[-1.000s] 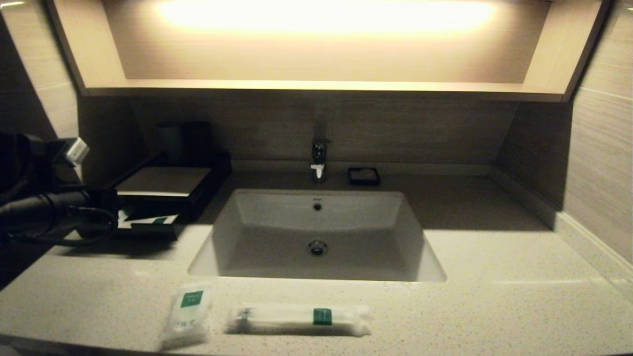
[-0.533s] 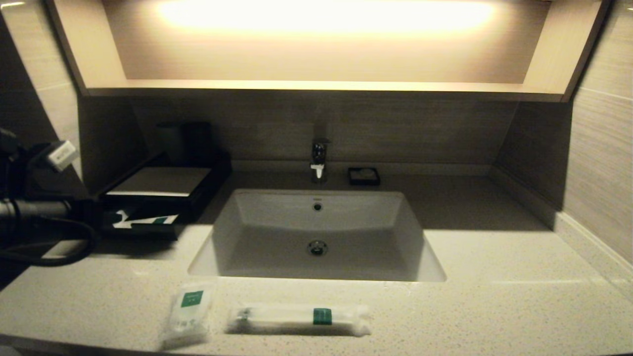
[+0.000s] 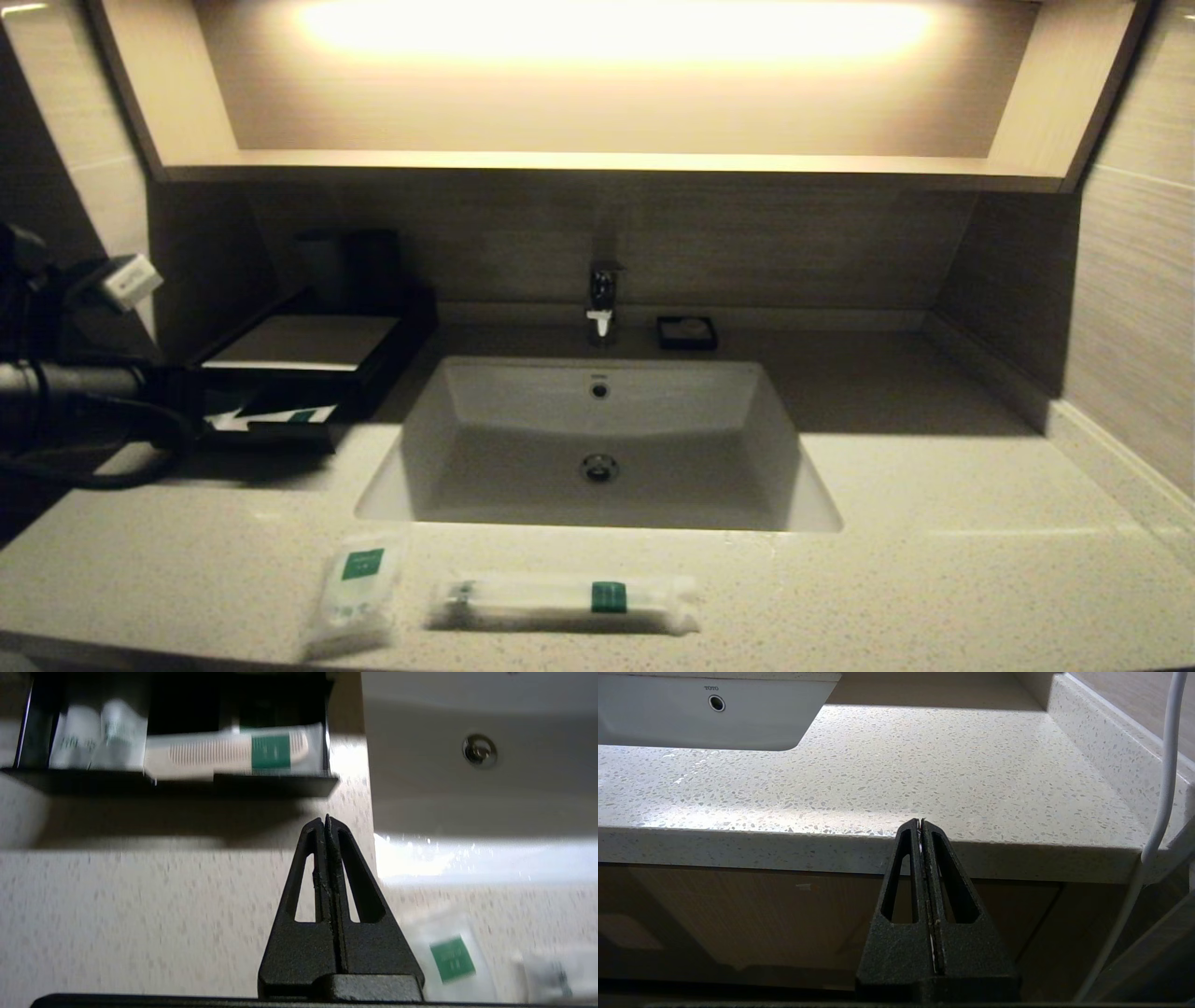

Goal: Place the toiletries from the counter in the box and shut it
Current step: Open the drawer

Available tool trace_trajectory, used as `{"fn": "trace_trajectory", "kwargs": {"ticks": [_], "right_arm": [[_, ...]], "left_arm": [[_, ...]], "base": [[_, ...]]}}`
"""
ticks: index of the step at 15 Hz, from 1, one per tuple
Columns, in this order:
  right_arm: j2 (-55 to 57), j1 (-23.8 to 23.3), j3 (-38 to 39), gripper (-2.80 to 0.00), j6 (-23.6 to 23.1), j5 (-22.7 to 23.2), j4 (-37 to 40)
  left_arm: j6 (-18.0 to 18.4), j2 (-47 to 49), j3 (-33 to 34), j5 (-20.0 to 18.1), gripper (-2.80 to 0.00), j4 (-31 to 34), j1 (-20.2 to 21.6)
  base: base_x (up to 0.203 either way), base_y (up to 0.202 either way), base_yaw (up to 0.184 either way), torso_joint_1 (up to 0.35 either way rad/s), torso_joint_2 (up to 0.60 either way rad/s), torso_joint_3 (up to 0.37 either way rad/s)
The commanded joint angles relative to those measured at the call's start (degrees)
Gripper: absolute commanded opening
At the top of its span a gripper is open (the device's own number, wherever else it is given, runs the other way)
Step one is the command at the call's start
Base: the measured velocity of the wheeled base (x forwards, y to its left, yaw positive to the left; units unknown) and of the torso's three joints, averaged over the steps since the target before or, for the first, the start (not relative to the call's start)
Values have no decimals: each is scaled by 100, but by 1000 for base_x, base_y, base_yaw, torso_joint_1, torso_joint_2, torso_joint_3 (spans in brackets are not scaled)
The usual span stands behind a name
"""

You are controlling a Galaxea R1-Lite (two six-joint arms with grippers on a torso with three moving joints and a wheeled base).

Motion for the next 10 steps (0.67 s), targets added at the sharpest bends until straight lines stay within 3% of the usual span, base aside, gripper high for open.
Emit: {"fn": "trace_trajectory", "kwargs": {"ticks": [1, 6, 10], "right_arm": [[-3, 1, 9, -280, -3, 2, 0], [-1, 1, 9, -280, -3, 2, 0], [5, 1, 9, -280, -3, 2, 0]], "left_arm": [[-44, 515, -364, 20, -280, 40, 7], [-135, 1359, -1377, 199, -280, 333, 13], [-141, 2158, -2449, 600, -280, 924, 66]], "base": [[0, 0, 0, 0, 0, 0], [0, 0, 0, 0, 0, 0], [0, 0, 0, 0, 0, 0]]}}
